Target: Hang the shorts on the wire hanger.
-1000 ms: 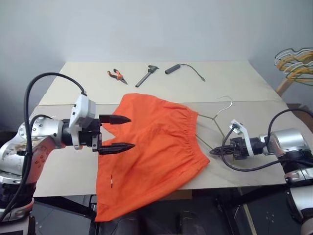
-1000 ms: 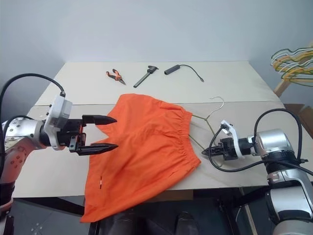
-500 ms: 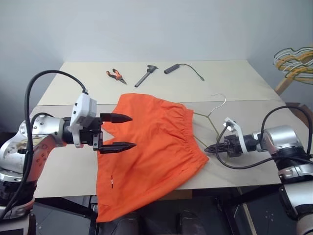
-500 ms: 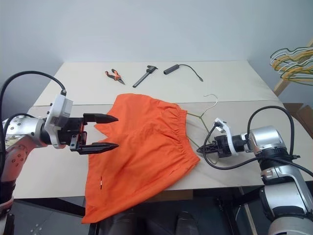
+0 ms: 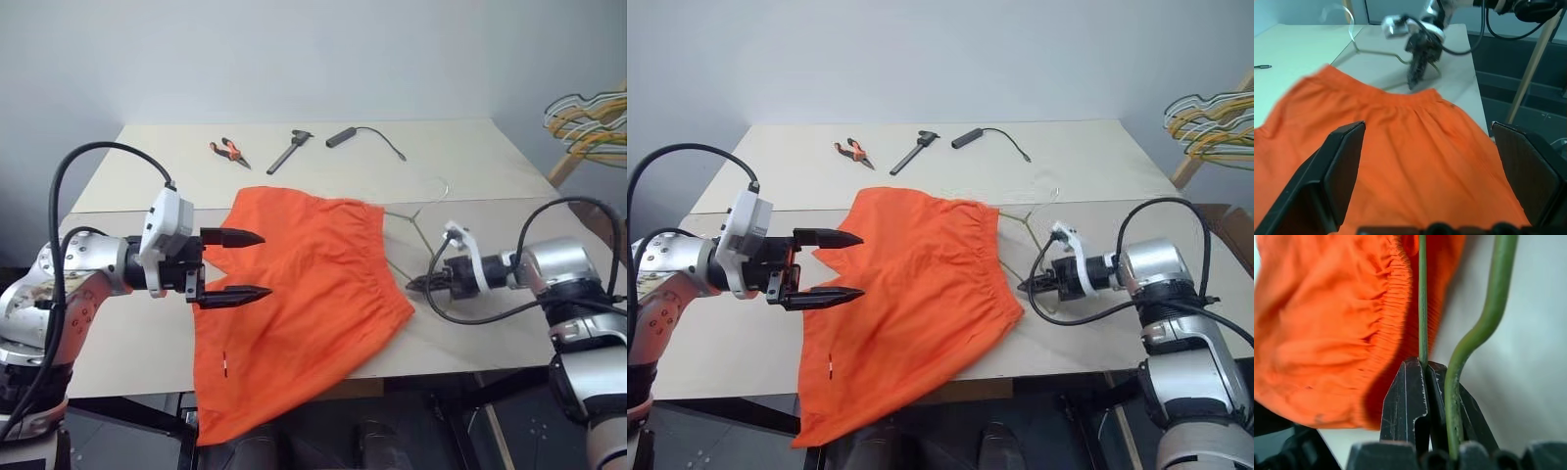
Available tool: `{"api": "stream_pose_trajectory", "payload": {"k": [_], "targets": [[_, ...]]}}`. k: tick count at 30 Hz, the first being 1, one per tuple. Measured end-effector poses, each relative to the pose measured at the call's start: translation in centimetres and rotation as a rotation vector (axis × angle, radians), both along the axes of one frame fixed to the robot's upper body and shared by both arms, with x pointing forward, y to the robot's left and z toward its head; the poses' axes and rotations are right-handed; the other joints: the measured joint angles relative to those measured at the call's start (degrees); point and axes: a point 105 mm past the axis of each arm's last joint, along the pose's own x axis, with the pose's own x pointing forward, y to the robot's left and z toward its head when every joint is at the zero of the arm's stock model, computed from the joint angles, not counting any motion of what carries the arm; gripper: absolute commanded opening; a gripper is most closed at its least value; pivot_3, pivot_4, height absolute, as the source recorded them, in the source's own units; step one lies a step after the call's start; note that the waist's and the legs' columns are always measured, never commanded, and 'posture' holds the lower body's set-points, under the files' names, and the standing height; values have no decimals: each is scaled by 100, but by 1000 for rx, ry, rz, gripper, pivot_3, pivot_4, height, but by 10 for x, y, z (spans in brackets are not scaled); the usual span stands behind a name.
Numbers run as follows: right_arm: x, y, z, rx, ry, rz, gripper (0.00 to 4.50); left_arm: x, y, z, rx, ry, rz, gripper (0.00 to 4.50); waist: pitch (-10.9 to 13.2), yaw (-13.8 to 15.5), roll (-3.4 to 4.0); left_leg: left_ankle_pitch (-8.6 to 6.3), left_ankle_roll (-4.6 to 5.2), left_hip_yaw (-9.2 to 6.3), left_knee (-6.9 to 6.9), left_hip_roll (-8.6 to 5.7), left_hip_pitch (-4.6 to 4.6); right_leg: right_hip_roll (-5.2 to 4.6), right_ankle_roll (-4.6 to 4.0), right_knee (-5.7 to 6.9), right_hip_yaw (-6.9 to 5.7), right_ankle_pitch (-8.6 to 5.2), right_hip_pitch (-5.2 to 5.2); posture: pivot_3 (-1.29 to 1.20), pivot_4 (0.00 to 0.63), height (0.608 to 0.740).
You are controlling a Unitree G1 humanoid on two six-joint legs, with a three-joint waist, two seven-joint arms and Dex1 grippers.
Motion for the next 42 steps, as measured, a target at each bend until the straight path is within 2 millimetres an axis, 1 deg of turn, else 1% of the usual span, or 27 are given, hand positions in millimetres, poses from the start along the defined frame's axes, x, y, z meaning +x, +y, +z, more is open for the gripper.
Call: {"api": "stream_pose_trajectory", "payload": {"k": [2,4,6,9,11,13,16,18,21,25,28,33,36,40,42], "targets": [[6,10,25,-27,-121,30,0,2,1,2,7,-12,-5,4480,0,5,0,2,-4,-1,0,0,1,0,0,5,-2,0,0,-3,59,740],[8,20,43,-82,-237,65,0,8,4,5,23,-25,0,4480,-1,11,0,2,-5,2,0,0,-1,0,0,7,-8,-1,1,-9,55,740],[7,29,53,-120,-314,97,0,13,6,11,32,-52,5,4480,-1,23,0,4,-9,7,1,-1,-9,0,0,4,-13,-1,0,-21,46,740],[5,40,64,-176,-407,125,0,27,13,22,69,-114,22,4480,-2,21,-1,12,-23,18,6,-2,-26,-1,0,2,-22,1,-8,-30,38,740],[4,48,71,-221,-477,154,0,36,18,34,99,-165,30,4480,-2,6,-1,15,-27,22,6,-2,-33,-1,0,4,-23,1,-17,-37,33,740],[-2,61,78,-253,-541,210,0,43,24,50,135,-225,25,4480,-4,-19,0,17,-30,24,6,-1,-34,-1,1,19,-24,0,-19,-41,31,740],[-13,78,85,-276,-616,301,0,47,31,67,194,-294,-5,4480,-6,-73,-1,17,-30,25,5,-1,-41,0,2,24,-29,0,-21,-50,28,740],[-19,86,86,-283,-649,349,0,49,35,73,225,-320,-23,4480,-7,-131,-1,17,-29,25,7,-1,-44,0,3,26,-29,0,-21,-53,26,740],[-22,94,84,-294,-672,394,0,58,40,82,261,-355,-29,4480,-11,-157,-7,17,-29,23,14,-1,-46,-1,4,27,-32,1,-20,-58,26,740],[-25,101,77,-322,-684,449,0,71,38,96,318,-432,-48,4480,-13,-170,-10,16,-26,23,19,0,-49,-1,5,31,-35,2,-20,-66,24,740],[-26,104,75,-329,-688,476,0,78,36,91,358,-424,-65,4480,-14,-188,-9,16,-26,22,18,1,-49,-1,5,34,-34,1,-22,-71,21,740],[-30,111,75,-324,-695,513,0,90,36,64,503,-395,-110,4480,-16,-247,-10,16,-26,23,23,1,-71,-1,5,42,-31,2,-43,-69,18,740],[-32,112,75,-319,-696,532,0,96,38,55,564,-382,-116,4480,-18,-273,-12,17,-26,23,31,1,-96,-1,5,52,-30,2,-70,-67,18,740],[-33,114,75,-317,-698,540,0,98,37,43,648,-346,-157,4480,-18,-300,-11,17,-26,22,35,1,-110,-1,7,52,-29,3,-81,-67,20,740],[-33,114,75,-316,-698,541,0,97,37,34,679,-323,-180,4084,-18,-305,-11,17,-26,22,36,1,-114,-1,7,52,-29,3,-86,-68,25,740]]}}
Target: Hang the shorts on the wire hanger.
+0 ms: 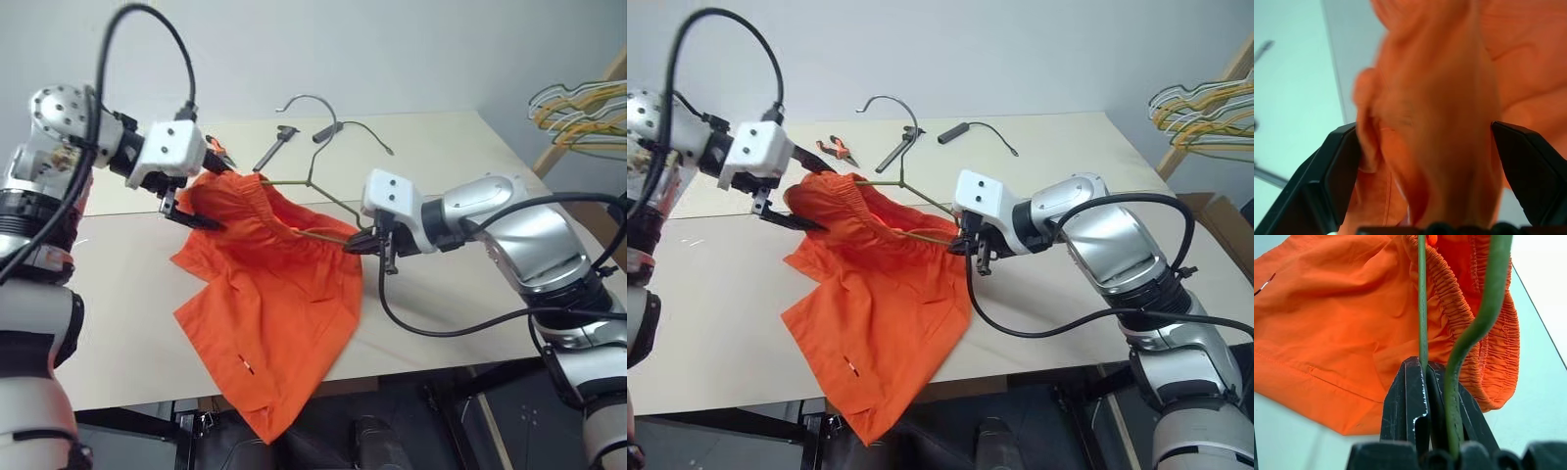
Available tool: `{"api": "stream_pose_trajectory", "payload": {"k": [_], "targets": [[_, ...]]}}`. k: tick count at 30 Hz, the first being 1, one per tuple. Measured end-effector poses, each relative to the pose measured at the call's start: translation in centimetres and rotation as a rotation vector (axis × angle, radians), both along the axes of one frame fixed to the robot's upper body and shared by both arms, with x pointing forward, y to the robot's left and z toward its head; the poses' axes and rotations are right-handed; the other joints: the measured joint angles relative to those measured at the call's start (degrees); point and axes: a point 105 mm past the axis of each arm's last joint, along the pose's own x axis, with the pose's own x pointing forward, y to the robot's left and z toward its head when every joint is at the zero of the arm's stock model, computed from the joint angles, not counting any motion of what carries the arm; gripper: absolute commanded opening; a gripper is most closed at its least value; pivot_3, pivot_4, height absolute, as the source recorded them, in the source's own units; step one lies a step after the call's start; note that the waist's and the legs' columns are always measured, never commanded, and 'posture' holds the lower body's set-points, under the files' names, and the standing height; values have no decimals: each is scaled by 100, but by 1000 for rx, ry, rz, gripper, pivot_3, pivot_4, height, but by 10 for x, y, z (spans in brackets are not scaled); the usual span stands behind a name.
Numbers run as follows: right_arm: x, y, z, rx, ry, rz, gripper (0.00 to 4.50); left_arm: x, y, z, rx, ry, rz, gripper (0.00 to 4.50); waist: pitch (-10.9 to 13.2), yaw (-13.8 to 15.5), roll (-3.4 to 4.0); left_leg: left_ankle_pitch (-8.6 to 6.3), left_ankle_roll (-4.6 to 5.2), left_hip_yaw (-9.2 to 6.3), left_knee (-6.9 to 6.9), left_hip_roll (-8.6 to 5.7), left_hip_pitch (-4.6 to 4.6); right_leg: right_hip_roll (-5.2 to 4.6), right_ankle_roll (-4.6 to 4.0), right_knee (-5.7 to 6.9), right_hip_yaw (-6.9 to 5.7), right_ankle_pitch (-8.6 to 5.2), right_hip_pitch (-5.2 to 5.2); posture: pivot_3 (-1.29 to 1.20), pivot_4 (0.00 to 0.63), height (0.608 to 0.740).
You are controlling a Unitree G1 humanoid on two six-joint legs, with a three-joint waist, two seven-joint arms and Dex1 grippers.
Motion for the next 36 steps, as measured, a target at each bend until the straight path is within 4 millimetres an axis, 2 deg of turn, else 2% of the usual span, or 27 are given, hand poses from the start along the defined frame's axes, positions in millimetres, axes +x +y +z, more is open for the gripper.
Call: {"api": "stream_pose_trajectory", "payload": {"k": [2,13,20,24,27,33,34,36], "targets": [[0,1,0,2,0,3,0,0,-1,-5,14,17,-7,3617,0,-4,0,0,0,-1,2,0,-2,0,0,2,0,0,-2,-71,30,740],[1,3,1,-6,-11,1,0,-1,-4,-5,-10,28,-18,26,0,2,0,0,1,-5,6,0,-3,0,0,3,0,0,-2,-74,39,740],[1,3,0,-26,-34,14,0,-1,-3,-7,-38,42,-4,26,0,0,0,0,1,-5,10,0,-4,0,1,5,1,0,-2,-96,40,740],[3,-2,2,-34,-73,13,1135,-2,-4,-11,-69,70,7,0,0,-7,0,0,1,-6,12,0,-3,0,1,6,1,0,-1,-107,46,740],[8,-17,7,-15,-98,-60,2165,-2,-2,-14,-108,98,27,0,0,-4,0,-1,2,-6,17,0,-5,0,1,6,0,0,-1,-108,51,740],[20,-82,9,55,-104,-349,4305,-2,8,-11,-170,114,86,0,0,0,0,-3,6,-4,23,0,-5,0,2,6,0,1,2,-101,53,740],[21,-89,10,75,-101,-382,4440,-2,9,-11,-174,117,93,0,0,-2,0,-3,6,-4,24,0,-3,-1,2,5,0,1,3,-101,53,740],[18,-103,9,143,-83,-436,4440,-1,10,-12,-184,128,110,0,0,-4,-1,-3,6,-4,24,1,-2,0,2,4,2,1,4,-95,52,740]]}}
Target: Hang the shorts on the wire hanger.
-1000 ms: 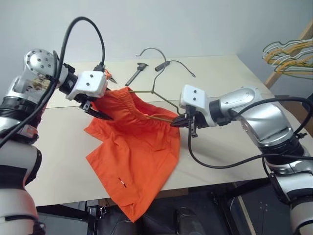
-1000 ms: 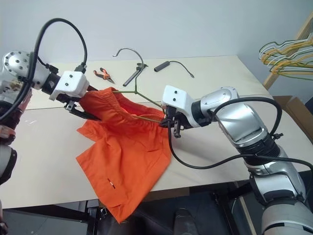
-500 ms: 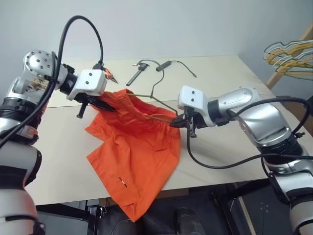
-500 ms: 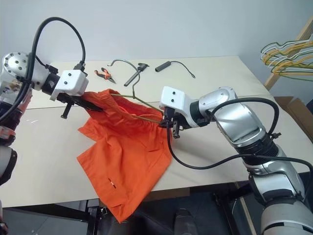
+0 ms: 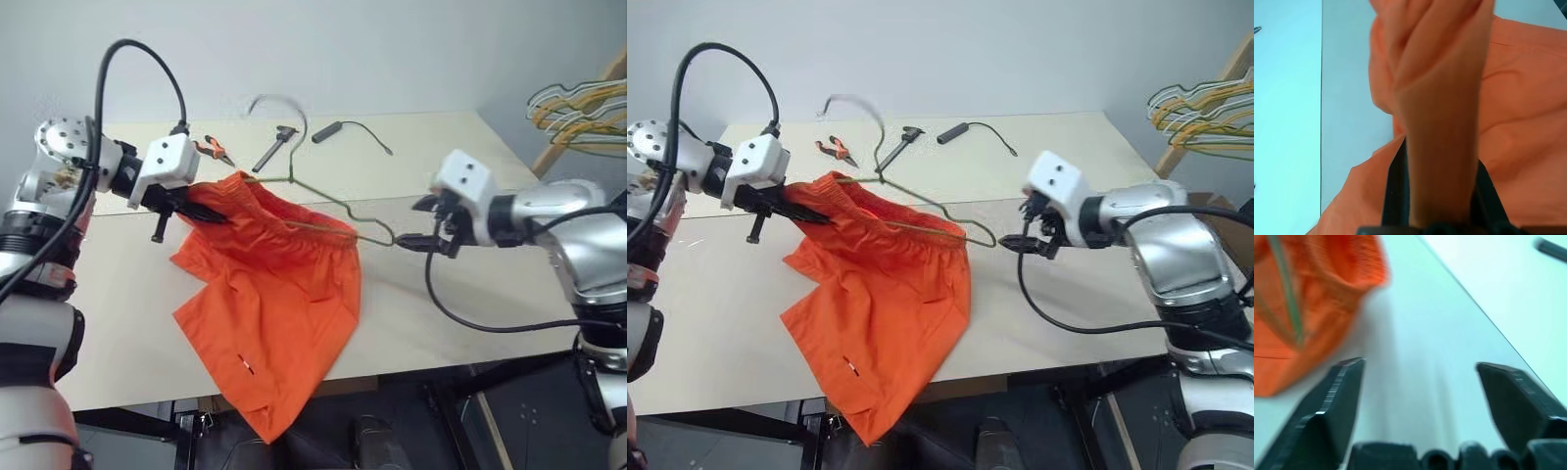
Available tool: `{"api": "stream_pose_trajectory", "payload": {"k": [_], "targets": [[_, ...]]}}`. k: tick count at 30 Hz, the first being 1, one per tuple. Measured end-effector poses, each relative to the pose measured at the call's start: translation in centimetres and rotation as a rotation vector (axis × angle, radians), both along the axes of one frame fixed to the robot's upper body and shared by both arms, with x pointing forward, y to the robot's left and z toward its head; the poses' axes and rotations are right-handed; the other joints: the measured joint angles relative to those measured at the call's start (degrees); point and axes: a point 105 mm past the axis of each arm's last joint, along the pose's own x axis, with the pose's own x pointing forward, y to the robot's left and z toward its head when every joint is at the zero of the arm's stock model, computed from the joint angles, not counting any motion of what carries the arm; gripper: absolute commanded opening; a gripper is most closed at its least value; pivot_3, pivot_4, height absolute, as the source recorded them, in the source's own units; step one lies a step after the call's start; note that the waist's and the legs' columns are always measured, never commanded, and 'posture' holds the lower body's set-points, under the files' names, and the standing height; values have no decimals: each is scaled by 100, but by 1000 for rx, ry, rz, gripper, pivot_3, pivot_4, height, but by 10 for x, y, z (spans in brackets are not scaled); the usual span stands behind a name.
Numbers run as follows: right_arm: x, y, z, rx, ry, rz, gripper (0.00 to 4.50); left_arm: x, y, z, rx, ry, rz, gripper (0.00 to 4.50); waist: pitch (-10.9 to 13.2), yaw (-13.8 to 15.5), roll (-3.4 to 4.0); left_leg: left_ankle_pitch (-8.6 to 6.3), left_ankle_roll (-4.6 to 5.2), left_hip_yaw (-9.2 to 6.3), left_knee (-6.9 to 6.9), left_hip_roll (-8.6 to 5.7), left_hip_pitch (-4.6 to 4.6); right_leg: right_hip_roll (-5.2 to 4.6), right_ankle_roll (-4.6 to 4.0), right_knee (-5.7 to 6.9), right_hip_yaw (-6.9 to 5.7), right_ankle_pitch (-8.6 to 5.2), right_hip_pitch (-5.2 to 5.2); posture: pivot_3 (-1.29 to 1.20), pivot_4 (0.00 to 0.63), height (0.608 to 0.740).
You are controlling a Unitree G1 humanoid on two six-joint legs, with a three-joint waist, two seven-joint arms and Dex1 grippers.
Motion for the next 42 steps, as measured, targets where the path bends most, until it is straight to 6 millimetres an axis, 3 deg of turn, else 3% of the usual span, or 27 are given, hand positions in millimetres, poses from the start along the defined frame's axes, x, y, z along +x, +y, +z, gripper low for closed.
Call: {"api": "stream_pose_trajectory", "payload": {"k": [3,6,8,11,18,21,31,35,42], "targets": [[-6,-13,-11,138,44,-54,4440,1,5,-1,-14,11,30,0,-3,-2,-4,0,0,0,3,0,3,0,0,0,0,1,5,-92,50,740],[-11,-8,-37,260,109,-68,4440,2,5,1,-25,4,40,0,-6,-5,-7,0,0,0,6,0,6,0,1,-1,3,1,7,-90,49,740],[-14,5,-57,339,165,-57,4440,3,5,2,-35,8,47,0,-6,-7,-7,0,0,-1,11,0,8,0,1,0,6,1,5,-90,49,740],[-14,32,-71,416,198,-30,4440,4,4,1,-33,6,50,0,-7,-20,-6,0,0,-4,19,0,11,0,1,6,12,1,5,-86,52,740],[-7,91,-71,510,207,41,4440,4,6,0,-31,13,63,0,-7,-3,-6,-3,5,-18,25,0,11,0,1,12,13,1,7,-75,62,740],[-5,103,-74,532,233,51,3552,4,7,-1,-30,19,71,0,-7,17,-6,-4,8,-18,25,-1,8,0,3,22,10,2,9,-71,64,740],[-9,99,-68,600,263,79,32,1,13,-5,-52,34,92,0,-7,3,-6,-10,17,-24,25,-1,5,0,11,19,13,7,9,-82,72,740],[-11,93,-69,592,268,73,32,-5,21,-17,-40,64,113,0,-7,-3,-6,-12,19,-24,24,0,8,0,11,20,19,7,8,-84,79,740],[-4,63,-67,572,274,6,32,-14,34,-34,-26,120,143,0,-6,14,-6,-15,25,-24,24,0,10,0,11,9,21,8,9,-85,87,740]]}}
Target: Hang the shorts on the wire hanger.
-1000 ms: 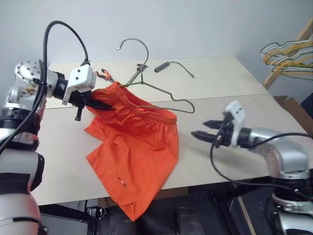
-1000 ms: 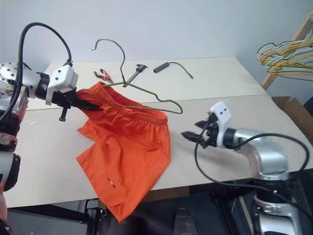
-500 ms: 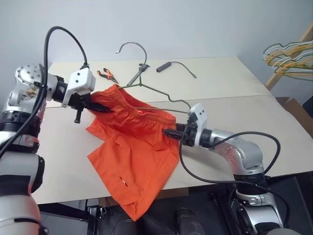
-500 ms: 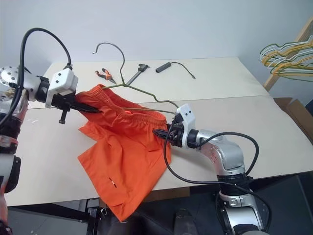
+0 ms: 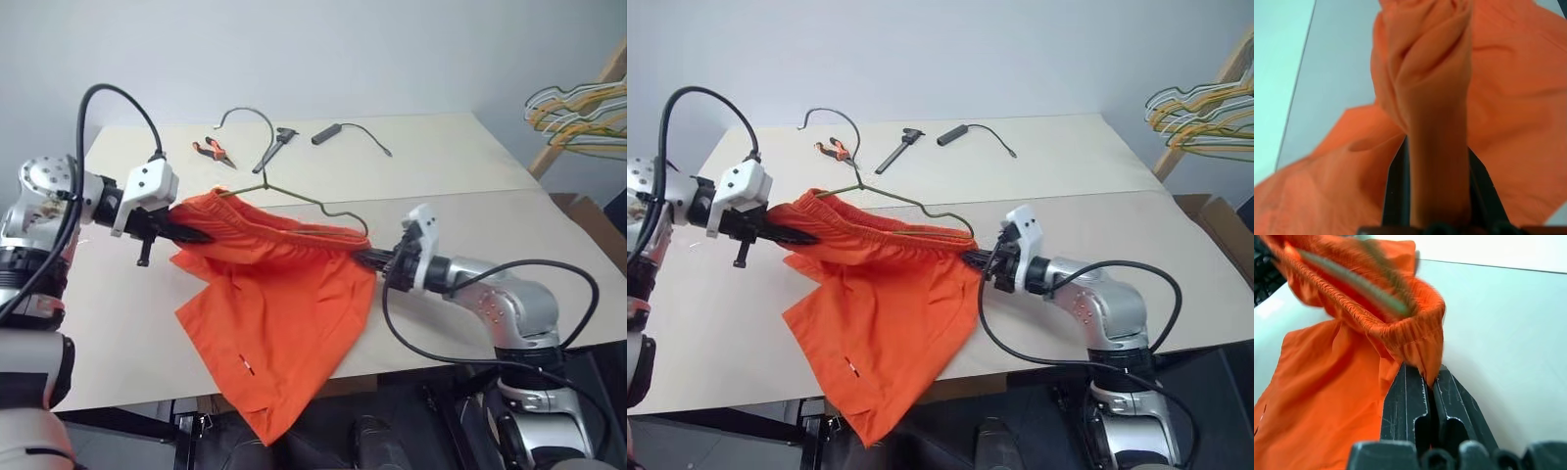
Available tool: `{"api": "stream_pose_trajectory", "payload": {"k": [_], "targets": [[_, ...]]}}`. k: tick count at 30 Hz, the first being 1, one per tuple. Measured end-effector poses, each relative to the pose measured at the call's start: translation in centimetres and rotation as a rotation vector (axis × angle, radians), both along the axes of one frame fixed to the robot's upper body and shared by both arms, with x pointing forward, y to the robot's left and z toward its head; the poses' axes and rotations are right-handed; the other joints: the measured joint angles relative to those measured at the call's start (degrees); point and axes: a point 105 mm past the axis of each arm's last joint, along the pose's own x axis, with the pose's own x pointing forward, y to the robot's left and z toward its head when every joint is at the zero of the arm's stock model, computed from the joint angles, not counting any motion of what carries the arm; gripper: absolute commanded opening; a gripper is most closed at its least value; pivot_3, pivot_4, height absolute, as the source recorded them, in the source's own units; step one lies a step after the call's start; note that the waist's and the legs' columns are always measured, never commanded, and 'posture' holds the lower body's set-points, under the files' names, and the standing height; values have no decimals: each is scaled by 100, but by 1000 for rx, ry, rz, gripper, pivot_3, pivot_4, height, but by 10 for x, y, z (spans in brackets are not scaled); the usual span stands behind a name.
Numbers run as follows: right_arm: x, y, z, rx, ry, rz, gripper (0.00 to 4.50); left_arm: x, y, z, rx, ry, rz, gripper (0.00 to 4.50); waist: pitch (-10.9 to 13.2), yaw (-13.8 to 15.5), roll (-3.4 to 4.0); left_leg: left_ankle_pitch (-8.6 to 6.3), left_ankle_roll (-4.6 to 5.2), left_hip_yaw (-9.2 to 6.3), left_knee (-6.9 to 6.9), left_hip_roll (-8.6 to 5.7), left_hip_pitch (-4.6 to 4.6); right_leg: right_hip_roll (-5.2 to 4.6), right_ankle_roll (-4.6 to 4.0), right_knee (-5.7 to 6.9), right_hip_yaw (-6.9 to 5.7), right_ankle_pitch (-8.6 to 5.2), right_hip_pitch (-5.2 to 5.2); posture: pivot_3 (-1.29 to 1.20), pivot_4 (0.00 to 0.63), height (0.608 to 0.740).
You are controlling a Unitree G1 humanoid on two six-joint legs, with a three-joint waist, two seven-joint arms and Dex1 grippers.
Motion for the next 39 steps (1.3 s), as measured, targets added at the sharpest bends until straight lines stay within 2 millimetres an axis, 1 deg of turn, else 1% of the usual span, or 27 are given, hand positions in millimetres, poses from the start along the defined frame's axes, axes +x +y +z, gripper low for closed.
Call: {"api": "stream_pose_trajectory", "payload": {"k": [6,9,13,17,18,21,22,24,26,28,29,30,35,37,38,39], "targets": [[1,-9,3,-24,-5,-7,32,0,5,-2,10,0,18,0,0,-5,0,-2,2,1,2,0,0,0,0,-1,1,0,0,-86,86,740],[1,-12,6,-28,-17,-3,32,-2,10,-15,64,9,25,0,0,-5,0,-2,3,2,2,0,2,0,0,-2,2,0,0,-90,83,740],[-3,-15,12,-41,-40,22,32,-4,15,-26,130,0,17,0,0,-5,0,-2,4,3,2,0,2,0,0,-3,4,0,0,-97,80,740],[-9,-11,23,-63,-92,57,32,-2,15,-28,147,-14,20,0,0,-3,0,-7,12,3,2,0,2,0,0,-4,4,0,0,-105,77,740],[-11,-8,27,-67,-110,71,32,-1,13,-29,141,-12,22,0,0,1,0,-16,28,3,4,0,2,-1,0,-3,4,0,0,-109,76,740],[-17,7,41,-98,-183,125,32,5,1,-36,111,-7,18,0,0,2,0,-17,29,3,13,1,2,-1,0,-2,3,0,0,-114,72,740],[-21,16,43,-115,-204,159,277,7,-6,-38,92,-4,16,0,0,2,0,-17,29,3,15,1,2,-1,0,-2,2,0,1,-117,70,740],[-29,28,41,-153,-223,211,772,12,-15,-40,74,-4,18,0,0,-3,0,-17,29,3,16,0,0,-1,1,-2,2,1,1,-122,65,740],[-34,34,36,-197,-226,241,1364,15,-22,-40,60,-10,16,0,-1,-13,-1,-17,28,4,17,-1,-1,-1,2,-2,3,2,1,-124,64,740],[-34,32,28,-257,-222,242,2094,18,-26,-36,55,-22,15,0,-1,-14,-2,-16,27,9,17,-1,-2,-1,4,-2,1,3,1,-129,59,740],[-33,29,25,-278,-221,233,2398,19,-27,-36,58,-27,16,0,-1,-16,-2,-16,26,10,17,-1,-2,-1,4,-3,3,3,1,-129,59,740],[-33,26,20,-299,-215,220,2792,20,-27,-35,64,-31,19,0,-2,-19,-2,-15,25,13,17,-1,-3,-1,4,-3,3,3,1,-131,56,740],[-33,14,14,-343,-202,195,4456,22,-23,-38,73,-25,41,0,-2,-26,-3,-15,24,16,17,0,-2,-1,5,-7,3,3,1,-122,51,740],[-33,4,12,-376,-196,187,4456,22,-23,-38,72,-26,41,0,-2,-22,-3,-15,25,16,17,-1,-2,-2,5,-8,3,3,0,-114,49,740],[-32,-2,14,-388,-200,180,4456,21,-23,-38,71,-27,39,0,-2,-22,-3,-16,26,16,18,-1,-3,-2,5,-9,3,3,0,-112,48,740],[-29,-11,21,-395,-219,157,4456,21,-23,-37,71,-29,34,0,-2,-17,-3,-16,27,16,18,-1,-3,-2,6,-10,3,4,1,-108,45,740]]}}
